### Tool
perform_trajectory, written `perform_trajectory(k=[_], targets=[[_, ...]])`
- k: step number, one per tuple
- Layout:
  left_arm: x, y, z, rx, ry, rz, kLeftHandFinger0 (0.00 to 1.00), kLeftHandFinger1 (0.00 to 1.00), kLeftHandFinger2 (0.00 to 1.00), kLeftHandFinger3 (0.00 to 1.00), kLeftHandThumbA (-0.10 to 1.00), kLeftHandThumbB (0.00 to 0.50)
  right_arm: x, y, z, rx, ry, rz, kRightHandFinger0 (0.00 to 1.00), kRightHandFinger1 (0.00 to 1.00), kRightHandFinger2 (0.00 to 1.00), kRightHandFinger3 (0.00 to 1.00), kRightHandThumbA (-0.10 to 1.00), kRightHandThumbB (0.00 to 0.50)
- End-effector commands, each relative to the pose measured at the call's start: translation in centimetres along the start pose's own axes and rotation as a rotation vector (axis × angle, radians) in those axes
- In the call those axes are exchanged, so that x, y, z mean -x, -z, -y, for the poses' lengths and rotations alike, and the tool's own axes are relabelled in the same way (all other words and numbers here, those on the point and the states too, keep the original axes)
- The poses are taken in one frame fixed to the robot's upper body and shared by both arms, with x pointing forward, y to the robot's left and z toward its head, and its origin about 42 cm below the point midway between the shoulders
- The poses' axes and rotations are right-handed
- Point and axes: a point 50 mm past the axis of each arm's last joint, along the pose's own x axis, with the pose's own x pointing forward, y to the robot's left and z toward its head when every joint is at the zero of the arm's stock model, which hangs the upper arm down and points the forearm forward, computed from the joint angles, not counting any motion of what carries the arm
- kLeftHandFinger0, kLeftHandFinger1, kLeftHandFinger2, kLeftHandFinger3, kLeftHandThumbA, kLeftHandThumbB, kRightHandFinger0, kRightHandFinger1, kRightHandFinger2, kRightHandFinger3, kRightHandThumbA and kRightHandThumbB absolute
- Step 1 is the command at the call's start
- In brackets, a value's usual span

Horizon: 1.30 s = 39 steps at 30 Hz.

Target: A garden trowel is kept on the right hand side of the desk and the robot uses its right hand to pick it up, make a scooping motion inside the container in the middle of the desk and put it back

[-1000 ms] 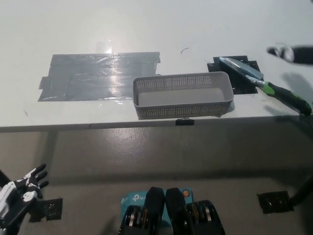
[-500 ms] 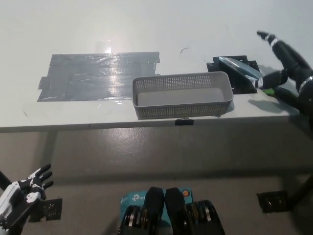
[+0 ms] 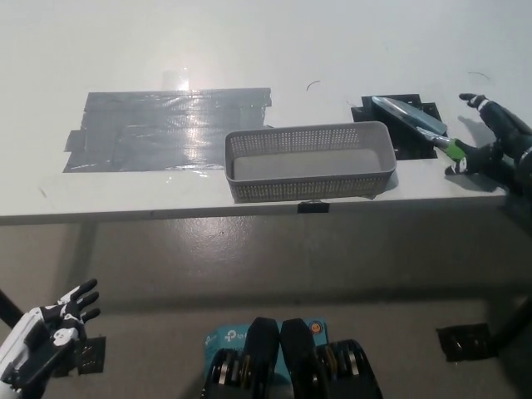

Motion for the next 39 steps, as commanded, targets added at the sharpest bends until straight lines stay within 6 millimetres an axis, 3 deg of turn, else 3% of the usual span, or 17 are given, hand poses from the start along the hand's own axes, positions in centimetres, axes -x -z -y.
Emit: perform_trajectory(k=[1,9,13,17,19,20,21,22,28,32,33,34,35,36,37,38,39], targets=[[0.0,-1.3,-0.4,-0.04,0.029,0.046,1.0,1.0,1.0,1.0,0.4,0.073,-0.3,-2.0,3.9,0.026,0.091,0.082,1.0,1.0,1.0,1.0,1.0,0.422],[-0.1,-2.0,-0.6,-0.078,0.037,0.058,0.99,1.0,1.0,1.0,0.43,0.055,-0.5,-0.7,1.8,0.204,-0.104,-0.05,1.0,1.0,1.0,1.0,1.0,0.418],[0.0,-2.4,-0.9,-0.081,0.04,0.066,0.99,1.0,1.0,1.0,0.42,0.056,-0.3,1.0,2.3,0.359,-0.184,-0.161,1.0,1.0,1.0,1.0,1.0,0.39],[0.1,-2.5,-0.8,-0.096,0.052,0.064,1.0,1.0,1.0,1.0,0.45,0.039,0.0,3.0,2.5,0.379,-0.205,-0.211,1.0,1.0,1.0,1.0,0.93,0.259],[0.1,-2.5,-0.7,-0.097,0.061,0.068,0.99,1.0,1.0,1.0,0.45,0.038,0.0,4.4,2.1,0.449,-0.226,-0.219,1.0,1.0,1.0,1.0,0.95,0.163],[0.0,-2.6,-0.7,-0.099,0.062,0.072,0.98,1.0,1.0,1.0,0.45,0.04,0.0,4.5,2.2,0.457,-0.227,-0.214,1.0,1.0,1.0,1.0,0.95,0.144],[0.1,-2.6,-0.8,-0.101,0.066,0.071,0.97,1.0,1.0,1.0,0.46,0.053,-0.2,5.8,1.9,0.456,-0.264,-0.237,1.0,1.0,1.0,1.0,0.92,0.027],[0.1,-2.7,-0.8,-0.103,0.069,0.072,0.97,1.0,1.0,1.0,0.46,0.047,-0.3,6.3,1.8,0.494,-0.294,-0.275,1.0,1.0,1.0,1.0,0.93,0.0],[0.3,-2.9,-0.6,-0.12,0.087,0.082,0.94,1.0,1.0,1.0,0.48,0.055,-0.2,8.8,0.6,0.612,-0.404,-0.421,1.0,1.0,1.0,1.0,0.92,0.0],[-0.1,-2.9,-0.3,-0.122,0.099,0.085,0.92,1.0,1.0,1.0,0.48,0.055,-0.3,9.0,-0.5,0.634,-0.368,-0.428,1.0,1.0,1.0,1.0,0.93,0.0],[-0.2,-2.9,-0.2,-0.126,0.1,0.078,0.93,1.0,1.0,1.0,0.5,0.069,-0.6,8.0,-1.7,0.621,-0.347,-0.406,0.43,0.6,0.83,1.0,0.64,0.0],[-0.2,-3.0,-0.2,-0.125,0.102,0.079,0.93,1.0,1.0,1.0,0.5,0.069,-0.6,8.0,-2.0,0.618,-0.342,-0.404,0.25,0.42,0.69,1.0,0.55,0.0],[-0.2,-3.0,-0.1,-0.122,0.104,0.081,0.94,1.0,1.0,1.0,0.5,0.068,-0.7,7.5,-2.8,0.613,-0.332,-0.393,0.03,0.19,0.52,1.0,0.19,0.035],[-0.2,-3.0,-0.1,-0.122,0.105,0.083,0.94,1.0,1.0,1.0,0.5,0.069,-0.7,7.2,-3.4,0.609,-0.329,-0.38,0.0,0.08,0.42,1.0,0.06,0.005],[-0.3,-3.1,-0.1,-0.124,0.107,0.085,0.94,1.0,1.0,1.0,0.5,0.069,-0.7,7.2,-3.3,0.607,-0.327,-0.38,0.0,0.03,0.39,1.0,0.06,0.0],[-0.3,-3.1,-0.1,-0.127,0.104,0.082,0.94,1.0,1.0,1.0,0.54,0.089,-0.8,6.7,-4.3,0.637,-0.321,-0.371,0.0,0.0,0.22,1.0,0.05,0.032],[-0.2,-3.2,-0.2,-0.128,0.101,0.086,0.94,1.0,1.0,1.0,0.55,0.096,-0.9,6.4,-4.7,0.664,-0.323,-0.366,0.0,0.0,0.16,0.99,0.04,0.06]])
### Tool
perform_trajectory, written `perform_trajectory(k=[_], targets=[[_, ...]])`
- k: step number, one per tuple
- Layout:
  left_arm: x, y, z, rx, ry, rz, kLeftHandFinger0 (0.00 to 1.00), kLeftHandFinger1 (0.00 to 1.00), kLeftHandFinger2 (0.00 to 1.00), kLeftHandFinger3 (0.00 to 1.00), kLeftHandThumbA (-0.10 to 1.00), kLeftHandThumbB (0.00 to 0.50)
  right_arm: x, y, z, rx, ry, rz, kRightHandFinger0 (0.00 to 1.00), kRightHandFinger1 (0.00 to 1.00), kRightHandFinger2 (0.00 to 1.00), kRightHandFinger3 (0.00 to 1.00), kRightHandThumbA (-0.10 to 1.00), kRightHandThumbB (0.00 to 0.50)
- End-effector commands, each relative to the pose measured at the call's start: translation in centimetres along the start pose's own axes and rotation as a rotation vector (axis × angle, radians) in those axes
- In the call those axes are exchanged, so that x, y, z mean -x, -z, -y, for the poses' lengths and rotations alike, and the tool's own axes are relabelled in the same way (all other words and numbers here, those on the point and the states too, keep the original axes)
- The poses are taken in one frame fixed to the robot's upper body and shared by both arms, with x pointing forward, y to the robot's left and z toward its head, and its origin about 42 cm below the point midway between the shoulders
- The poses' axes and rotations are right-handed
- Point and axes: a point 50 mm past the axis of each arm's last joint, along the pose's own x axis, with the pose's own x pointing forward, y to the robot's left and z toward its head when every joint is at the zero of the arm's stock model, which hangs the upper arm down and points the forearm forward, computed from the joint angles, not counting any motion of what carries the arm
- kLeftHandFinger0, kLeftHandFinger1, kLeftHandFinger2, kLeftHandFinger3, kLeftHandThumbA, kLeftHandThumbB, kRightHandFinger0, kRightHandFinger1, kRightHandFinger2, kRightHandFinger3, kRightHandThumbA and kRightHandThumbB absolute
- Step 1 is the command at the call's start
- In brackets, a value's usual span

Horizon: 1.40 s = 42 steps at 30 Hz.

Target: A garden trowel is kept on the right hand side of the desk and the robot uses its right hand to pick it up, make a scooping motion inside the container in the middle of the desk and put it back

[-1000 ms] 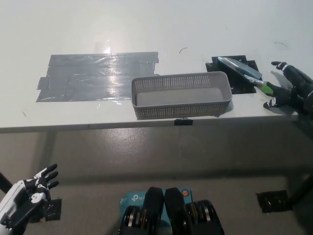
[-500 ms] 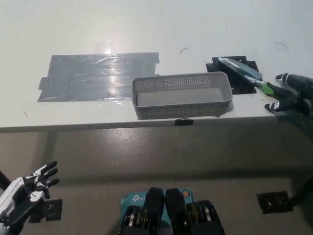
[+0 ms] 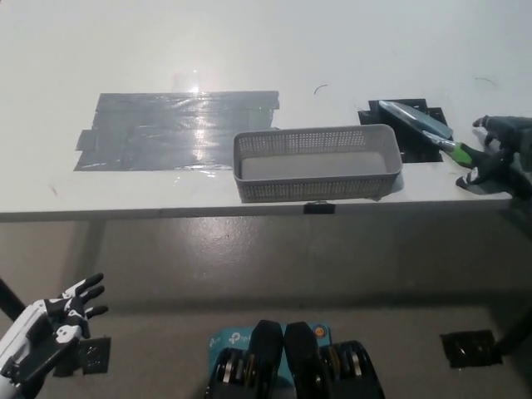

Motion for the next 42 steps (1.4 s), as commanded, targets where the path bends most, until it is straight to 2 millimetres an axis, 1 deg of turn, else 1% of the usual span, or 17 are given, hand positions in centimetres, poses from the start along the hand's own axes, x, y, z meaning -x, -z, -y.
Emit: perform_trajectory(k=[1,11,13,14,18,20,22,23,25,27,29,34,35,36,37,40,42], targets=[[0.1,-1.8,-0.4,-0.075,0.037,0.06,0.94,1.0,1.0,1.0,0.56,0.087,-1.0,1.4,-7.9,0.125,-0.129,-0.144,0.0,0.02,0.18,0.98,0.0,0.078],[0.1,-2.1,-0.5,-0.092,0.054,0.049,0.99,1.0,1.0,1.0,0.67,0.105,-0.7,2.4,-12.8,0.139,-0.146,-0.132,0.0,0.15,0.1,0.52,-0.1,0.001],[0.2,-2.0,-0.4,-0.087,0.059,0.047,1.0,1.0,1.0,1.0,0.65,0.096,-0.5,2.6,-14.1,0.12,-0.151,-0.127,0.0,0.2,0.18,0.98,-0.04,0.0],[0.1,-2.0,-0.4,-0.083,0.06,0.047,1.0,1.0,1.0,1.0,0.63,0.084,-0.5,2.7,-14.5,0.119,-0.153,-0.137,0.39,0.64,0.63,1.0,0.01,0.0],[0.2,-2.0,-0.2,-0.085,0.068,0.041,1.0,1.0,1.0,1.0,0.61,0.085,-0.2,2.8,-15.9,0.126,-0.149,-0.142,0.18,0.37,0.45,1.0,0.1,0.0],[0.2,-1.9,-0.2,-0.09,0.072,0.04,1.0,1.0,1.0,1.0,0.61,0.091,0.0,2.8,-16.6,0.12,-0.162,-0.15,0.32,0.5,0.55,1.0,0.07,0.0],[0.4,-1.8,-0.3,-0.097,0.076,0.033,1.0,1.0,1.0,1.0,0.62,0.103,0.0,2.6,-17.7,0.128,-0.183,-0.156,0.09,0.29,0.35,1.0,0.02,0.006],[0.4,-1.8,-0.3,-0.102,0.079,0.033,1.0,1.0,1.0,1.0,0.62,0.092,0.0,2.6,-18.0,0.122,-0.19,-0.154,0.32,0.56,0.58,1.0,0.01,0.011],[0.4,-1.9,-0.2,-0.108,0.093,0.034,1.0,1.0,1.0,1.0,0.62,0.077,0.2,2.8,-19.0,0.102,-0.2,-0.147,0.51,0.65,0.68,1.0,0.04,0.001],[0.5,-2.0,-0.2,-0.108,0.096,0.037,1.0,1.0,1.0,1.0,0.62,0.075,0.2,2.8,-19.6,0.102,-0.211,-0.136,0.2,0.37,0.49,1.0,-0.01,0.016],[0.5,-2.1,-0.2,-0.112,0.1,0.04,1.0,1.0,1.0,1.0,0.62,0.08,0.3,2.4,-19.8,0.113,-0.2,-0.124,0.16,0.37,0.45,1.0,0.01,0.008],[0.4,-2.2,-0.3,-0.123,0.106,0.03,1.0,1.0,1.0,1.0,0.64,0.096,0.1,1.7,-19.9,0.075,-0.252,-0.094,0.34,0.62,0.55,0.96,-0.09,0.078],[0.5,-2.3,-0.3,-0.126,0.105,0.026,1.0,1.0,1.0,1.0,0.64,0.094,0.1,1.3,-19.4,0.032,-0.242,-0.064,0.61,0.83,0.71,0.96,-0.07,0.065],[0.5,-2.3,-0.3,-0.126,0.104,0.025,1.0,1.0,1.0,1.0,0.64,0.097,0.1,1.2,-19.2,0.03,-0.227,-0.061,0.47,0.66,0.58,0.89,-0.09,0.047],[0.5,-2.3,-0.3,-0.127,0.108,0.025,1.0,1.0,1.0,1.0,0.64,0.104,0.0,0.8,-17.7,0.008,-0.102,-0.038,0.72,0.89,0.8,0.92,-0.05,0.008],[0.5,-2.3,-0.5,-0.142,0.109,0.025,1.0,1.0,1.0,1.0,0.65,0.106,0.1,0.1,-15.3,0.001,0.019,0.018,1.0,1.0,1.0,1.0,0.25,0.0],[0.5,-2.3,-0.4,-0.143,0.108,0.022,1.0,1.0,1.0,1.0,0.65,0.086,0.1,-0.3,-12.5,0.06,0.073,0.058,0.85,0.9,1.0,1.0,0.3,0.0]])
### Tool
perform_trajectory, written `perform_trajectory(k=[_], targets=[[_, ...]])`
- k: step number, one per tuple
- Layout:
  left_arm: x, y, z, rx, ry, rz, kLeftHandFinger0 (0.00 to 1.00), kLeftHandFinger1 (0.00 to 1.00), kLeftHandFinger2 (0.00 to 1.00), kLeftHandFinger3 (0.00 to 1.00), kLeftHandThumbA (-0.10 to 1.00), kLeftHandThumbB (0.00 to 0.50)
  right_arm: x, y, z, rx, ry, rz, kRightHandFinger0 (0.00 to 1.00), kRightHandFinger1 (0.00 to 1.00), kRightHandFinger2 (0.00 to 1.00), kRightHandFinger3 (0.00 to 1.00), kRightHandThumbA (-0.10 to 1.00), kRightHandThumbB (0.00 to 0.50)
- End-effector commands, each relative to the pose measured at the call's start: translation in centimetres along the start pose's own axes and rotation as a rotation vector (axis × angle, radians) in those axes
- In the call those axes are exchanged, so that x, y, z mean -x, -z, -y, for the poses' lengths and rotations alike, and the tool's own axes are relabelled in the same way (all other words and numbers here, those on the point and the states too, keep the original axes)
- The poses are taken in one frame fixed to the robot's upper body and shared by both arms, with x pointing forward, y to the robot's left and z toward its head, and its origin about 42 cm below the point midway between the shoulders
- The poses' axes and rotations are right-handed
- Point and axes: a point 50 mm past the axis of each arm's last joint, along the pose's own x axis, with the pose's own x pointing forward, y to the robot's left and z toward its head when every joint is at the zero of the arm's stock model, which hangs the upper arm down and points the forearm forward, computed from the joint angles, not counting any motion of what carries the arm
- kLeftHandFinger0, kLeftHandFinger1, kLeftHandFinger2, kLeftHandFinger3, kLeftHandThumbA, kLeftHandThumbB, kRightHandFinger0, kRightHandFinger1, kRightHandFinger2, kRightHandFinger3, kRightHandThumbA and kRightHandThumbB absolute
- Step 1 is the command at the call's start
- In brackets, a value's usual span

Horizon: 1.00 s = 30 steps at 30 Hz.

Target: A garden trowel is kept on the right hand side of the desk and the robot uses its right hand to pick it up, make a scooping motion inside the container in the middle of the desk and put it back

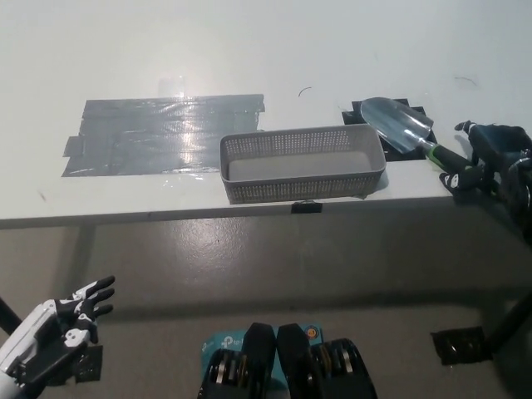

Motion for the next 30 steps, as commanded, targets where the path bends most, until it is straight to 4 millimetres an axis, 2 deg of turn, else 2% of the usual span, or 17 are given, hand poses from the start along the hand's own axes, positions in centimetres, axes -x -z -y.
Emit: perform_trajectory(k=[1,2,4,5,7,9,10,11,15,16,20,21,22,24,26,28,30], targets=[[0.4,-1.7,-0.6,-0.08,0.035,0.034,1.0,1.0,1.0,1.0,0.65,0.09,1.0,0.6,-5.6,0.1,-0.126,-0.005,0.8,0.88,0.97,1.0,0.18,0.0],[0.5,-1.7,-0.5,-0.083,0.034,0.03,1.0,1.0,1.0,1.0,0.66,0.103,0.7,0.2,-4.7,0.106,-0.11,0.002,0.61,0.66,0.74,0.89,0.1,0.0],[0.7,-1.8,-0.4,-0.083,0.036,0.034,1.0,1.0,1.0,1.0,0.66,0.088,0.0,-0.9,-1.0,0.137,-0.072,0.016,0.45,0.55,0.69,0.9,-0.07,0.0],[0.8,-1.7,-0.4,-0.087,0.036,0.03,1.0,1.0,1.0,1.0,0.67,0.082,-0.5,-1.8,1.0,0.152,-0.072,0.014,0.37,0.47,0.64,0.9,-0.1,0.0],[1.1,-1.7,-0.3,-0.089,0.035,0.023,1.0,1.0,1.0,1.0,0.67,0.08,-0.5,-1.9,0.7,0.153,-0.079,0.016,0.36,0.47,0.63,0.9,-0.1,0.0],[1.2,-1.6,-0.3,-0.095,0.035,0.015,1.0,1.0,1.0,1.0,0.7,0.084,-1.0,-3.4,3.9,0.174,-0.065,0.013,0.13,0.26,0.47,0.93,-0.1,0.004],[1.2,-1.6,-0.3,-0.085,0.032,0.01,1.0,1.0,1.0,1.0,0.69,0.09,-1.0,-4.2,5.2,0.186,-0.061,0.003,0.14,0.28,0.48,0.99,-0.08,0.0],[1.3,-1.5,-0.2,-0.088,0.032,0.008,1.0,1.0,1.0,1.0,0.69,0.102,-1.1,-4.7,6.0,0.21,-0.048,0.009,0.1,0.23,0.41,0.95,-0.08,0.0],[1.5,-1.6,-0.1,-0.08,0.038,0.003,1.0,1.0,1.0,1.0,0.68,0.092,-1.1,-7.1,9.5,0.268,-0.031,0.031,0.34,0.45,0.58,0.95,0.16,0.0],[1.5,-1.6,-0.1,-0.079,0.041,0.0,1.0,1.0,1.0,1.0,0.66,0.098,-1.1,-8.1,10.3,0.292,-0.019,0.047,0.28,0.39,0.53,0.94,0.21,0.004],[1.5,-1.3,-0.2,-0.078,0.04,-0.011,1.0,1.0,1.0,1.0,0.65,0.098,-0.3,-11.2,11.5,0.337,-0.01,0.093,0.29,0.43,0.6,1.0,0.17,0.0],[1.5,-1.3,-0.2,-0.077,0.04,-0.013,1.0,1.0,1.0,1.0,0.64,0.109,-0.3,-11.6,11.5,0.335,-0.011,0.095,0.09,0.19,0.32,0.98,0.16,0.0],[1.5,-1.3,-0.2,-0.077,0.041,-0.014,1.0,1.0,1.0,1.0,0.64,0.111,-0.3,-12.0,11.5,0.328,-0.009,0.098,0.0,0.08,0.31,0.98,0.14,0.0],[1.5,-1.5,-0.1,-0.078,0.043,-0.018,1.0,1.0,1.0,1.0,0.64,0.103,-0.3,-12.4,11.5,0.342,-0.023,0.091,0.05,0.16,0.37,0.95,0.11,0.0],[1.4,-1.6,-0.3,-0.094,0.048,-0.017,1.0,1.0,1.0,1.0,0.66,0.101,-0.3,-12.0,10.7,0.34,-0.017,0.1,0.0,0.04,0.26,0.89,0.03,0.0],[1.3,-1.7,-0.4,-0.097,0.049,-0.015,1.0,1.0,1.0,1.0,0.66,0.101,-0.2,-12.0,10.7,0.339,-0.013,0.099,0.0,0.03,0.26,0.88,0.02,0.0],[1.1,-1.8,-0.5,-0.1,0.056,-0.012,1.0,1.0,1.0,1.0,0.66,0.1,-0.3,-10.8,9.3,0.335,-0.016,0.087,0.04,0.11,0.31,0.9,0.14,0.0]])
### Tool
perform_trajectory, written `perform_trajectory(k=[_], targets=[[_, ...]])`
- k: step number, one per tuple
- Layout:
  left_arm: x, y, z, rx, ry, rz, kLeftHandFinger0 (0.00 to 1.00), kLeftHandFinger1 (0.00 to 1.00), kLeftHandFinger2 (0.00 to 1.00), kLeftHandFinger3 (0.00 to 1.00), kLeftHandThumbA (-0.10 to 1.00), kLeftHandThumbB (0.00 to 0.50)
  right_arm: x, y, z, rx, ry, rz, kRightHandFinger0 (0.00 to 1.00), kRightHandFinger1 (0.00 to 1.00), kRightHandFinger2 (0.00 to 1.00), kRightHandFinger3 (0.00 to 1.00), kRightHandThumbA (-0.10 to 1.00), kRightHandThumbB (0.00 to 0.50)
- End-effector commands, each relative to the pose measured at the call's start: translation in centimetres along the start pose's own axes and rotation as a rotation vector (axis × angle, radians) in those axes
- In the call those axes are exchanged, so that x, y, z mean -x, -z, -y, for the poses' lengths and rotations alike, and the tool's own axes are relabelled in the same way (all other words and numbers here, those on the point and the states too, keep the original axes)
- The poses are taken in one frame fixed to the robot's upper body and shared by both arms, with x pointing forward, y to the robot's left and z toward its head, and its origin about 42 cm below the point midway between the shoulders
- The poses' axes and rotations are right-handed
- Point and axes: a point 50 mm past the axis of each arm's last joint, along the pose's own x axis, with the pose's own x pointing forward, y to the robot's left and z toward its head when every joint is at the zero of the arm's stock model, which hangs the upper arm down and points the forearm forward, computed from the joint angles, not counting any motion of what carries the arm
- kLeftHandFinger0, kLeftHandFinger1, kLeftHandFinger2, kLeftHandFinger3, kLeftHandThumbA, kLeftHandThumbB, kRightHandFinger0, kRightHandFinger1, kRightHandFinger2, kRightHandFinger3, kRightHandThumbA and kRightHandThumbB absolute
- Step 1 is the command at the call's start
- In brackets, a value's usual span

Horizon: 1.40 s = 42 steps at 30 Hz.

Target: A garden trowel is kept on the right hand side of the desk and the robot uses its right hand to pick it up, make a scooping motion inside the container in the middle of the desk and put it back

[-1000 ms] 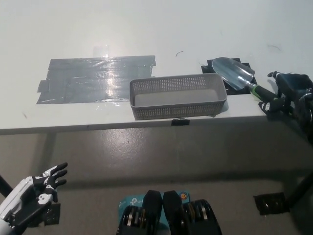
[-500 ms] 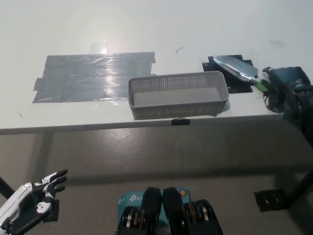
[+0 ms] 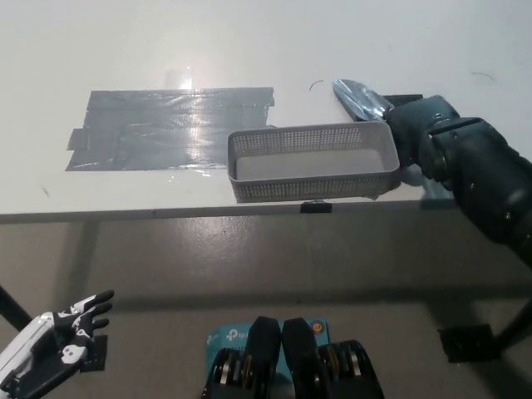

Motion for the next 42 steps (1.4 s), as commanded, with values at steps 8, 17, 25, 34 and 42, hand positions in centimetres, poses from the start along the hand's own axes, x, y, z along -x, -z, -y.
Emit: perform_trajectory(k=[8,17,25,34,42], targets=[[-0.1,-0.9,-0.4,-0.056,0.033,0.006,1.0,1.0,1.0,1.0,0.67,0.099,0.3,3.6,-1.4,0.073,0.038,-0.067,0.0,0.23,0.53,0.87,-0.02,0.0],[0.0,-0.7,-0.2,-0.06,0.039,-0.005,1.0,1.0,1.0,1.0,0.67,0.12,1.0,7.6,-1.4,0.055,0.194,-0.145,0.0,0.29,0.59,0.67,-0.1,0.0],[0.4,-0.4,-0.1,-0.056,0.038,-0.008,1.0,1.0,1.0,1.0,0.67,0.123,1.5,9.3,0.5,0.077,0.314,-0.137,0.03,0.38,0.71,0.74,-0.1,0.033],[0.4,-0.1,-0.2,-0.054,0.043,-0.013,1.0,1.0,1.0,1.0,0.68,0.114,3.4,13.3,5.3,0.087,0.56,-0.066,0.0,0.07,0.44,0.38,-0.1,0.0],[0.6,0.4,-0.1,-0.06,0.043,-0.045,1.0,1.0,1.0,1.0,0.7,0.131,5.9,16.2,7.8,0.087,0.632,-0.031,0.0,0.0,0.18,0.18,-0.1,0.0]])
